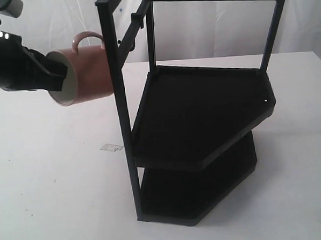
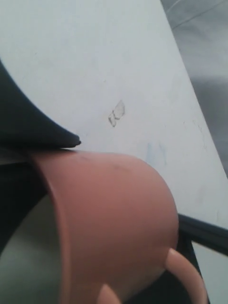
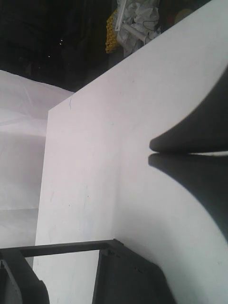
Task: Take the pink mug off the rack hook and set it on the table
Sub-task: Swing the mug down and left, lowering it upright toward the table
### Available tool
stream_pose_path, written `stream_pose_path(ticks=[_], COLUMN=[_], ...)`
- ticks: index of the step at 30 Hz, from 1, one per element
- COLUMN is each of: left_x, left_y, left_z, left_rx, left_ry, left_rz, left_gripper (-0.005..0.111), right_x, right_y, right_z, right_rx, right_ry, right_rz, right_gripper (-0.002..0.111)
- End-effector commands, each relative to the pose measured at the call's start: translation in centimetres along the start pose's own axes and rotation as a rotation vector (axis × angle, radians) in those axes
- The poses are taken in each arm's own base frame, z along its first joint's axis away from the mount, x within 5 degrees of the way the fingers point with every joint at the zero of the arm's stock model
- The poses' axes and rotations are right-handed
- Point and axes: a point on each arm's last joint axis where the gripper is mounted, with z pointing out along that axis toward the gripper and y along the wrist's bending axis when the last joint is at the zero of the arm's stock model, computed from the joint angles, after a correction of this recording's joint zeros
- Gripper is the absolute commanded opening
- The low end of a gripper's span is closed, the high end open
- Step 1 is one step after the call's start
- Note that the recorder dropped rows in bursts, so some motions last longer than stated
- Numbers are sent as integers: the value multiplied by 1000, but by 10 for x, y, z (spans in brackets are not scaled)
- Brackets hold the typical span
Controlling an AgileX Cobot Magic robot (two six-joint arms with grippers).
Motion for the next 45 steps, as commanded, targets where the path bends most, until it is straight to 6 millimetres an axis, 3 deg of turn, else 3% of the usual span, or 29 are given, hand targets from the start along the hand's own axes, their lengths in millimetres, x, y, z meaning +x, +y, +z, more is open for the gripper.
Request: stream_pose_path(ticks=[1,6,10,16,20,23,28,34,45], left_x=[8,16,4,-23,-34,-31,-22,-8,-2], left_y=[-8,11,22,16,7,8,-3,-3,3], left_z=[-17,-37,-63,-91,-97,-87,-34,11,47], left_rx=[40,-223,-380,-357,-260,-223,-122,-81,-72], left_ry=[112,298,439,507,571,625,759,859,800], left_rz=[-1,-48,-41,-42,-77,-87,-42,1,50], left_gripper=[0,0,0,0,0,0,0,0,0], right_x=[0,0,0,0,0,0,0,0,0], right_y=[0,0,0,0,0,0,0,0,2], right_z=[0,0,0,0,0,0,0,0,0], right_rx=[-2,-2,-2,-2,-2,-2,-2,-2,-35], right_ry=[-10,-10,-10,-10,-10,-10,-10,-10,-13], right_rz=[3,3,3,3,3,3,3,3,-4], right_gripper=[0,0,0,0,0,0,0,0,0])
